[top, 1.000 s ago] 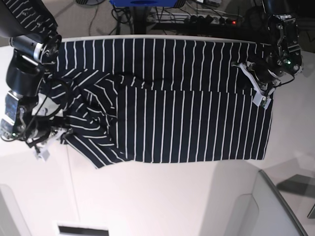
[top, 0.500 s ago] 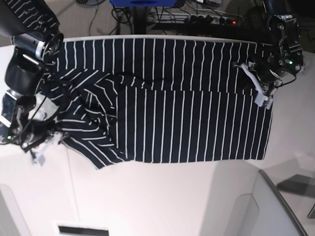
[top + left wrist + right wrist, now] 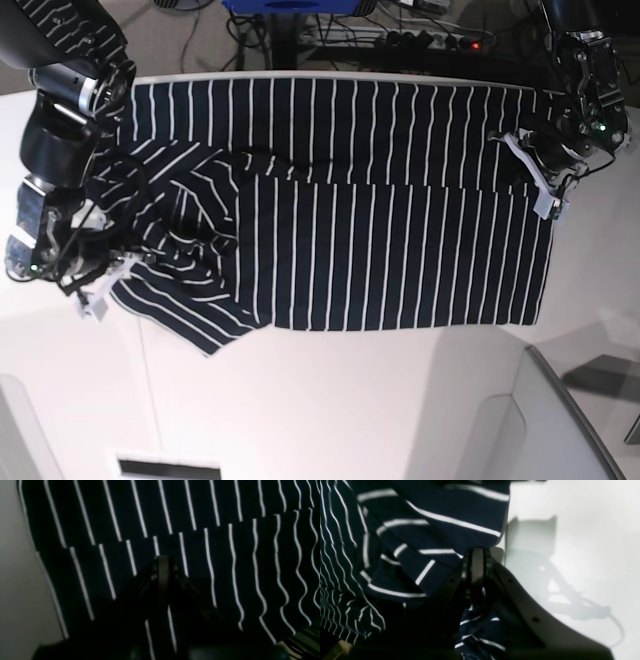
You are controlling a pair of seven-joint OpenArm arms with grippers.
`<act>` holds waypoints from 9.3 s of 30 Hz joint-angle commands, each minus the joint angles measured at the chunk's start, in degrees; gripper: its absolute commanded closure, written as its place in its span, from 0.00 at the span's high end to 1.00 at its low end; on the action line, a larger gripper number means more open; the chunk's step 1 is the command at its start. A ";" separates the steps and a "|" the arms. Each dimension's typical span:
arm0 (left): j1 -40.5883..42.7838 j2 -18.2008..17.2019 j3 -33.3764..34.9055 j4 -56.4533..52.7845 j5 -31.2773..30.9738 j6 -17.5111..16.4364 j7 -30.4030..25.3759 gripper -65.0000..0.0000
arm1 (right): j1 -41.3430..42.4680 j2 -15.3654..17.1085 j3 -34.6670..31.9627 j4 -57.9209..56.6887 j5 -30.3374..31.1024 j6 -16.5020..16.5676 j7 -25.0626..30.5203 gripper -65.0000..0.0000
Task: Layout the t-shirt on the table in an organized manner, then fold the t-shirt properly
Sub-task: 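Grasp the crumpled sleeve area with the right gripper and pull it outward, then move the left gripper along the shirt side toward the hem and grasp, then fold the shirt side inward with both grippers toward the shirt middle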
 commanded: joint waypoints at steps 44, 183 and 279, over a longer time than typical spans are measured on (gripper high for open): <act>0.16 -0.90 -0.41 0.71 -0.76 -0.30 -0.98 0.00 | 6.22 3.48 8.57 -10.80 10.08 0.86 0.94 0.58; -25.16 -10.48 -8.85 -27.42 4.86 9.68 -0.27 0.85 | 3.76 2.34 8.13 1.16 9.91 4.55 -5.31 0.00; -41.42 -7.58 2.58 -28.13 4.16 9.86 -8.98 0.00 | 7.71 10.51 -15.69 4.33 9.64 7.63 13.24 0.00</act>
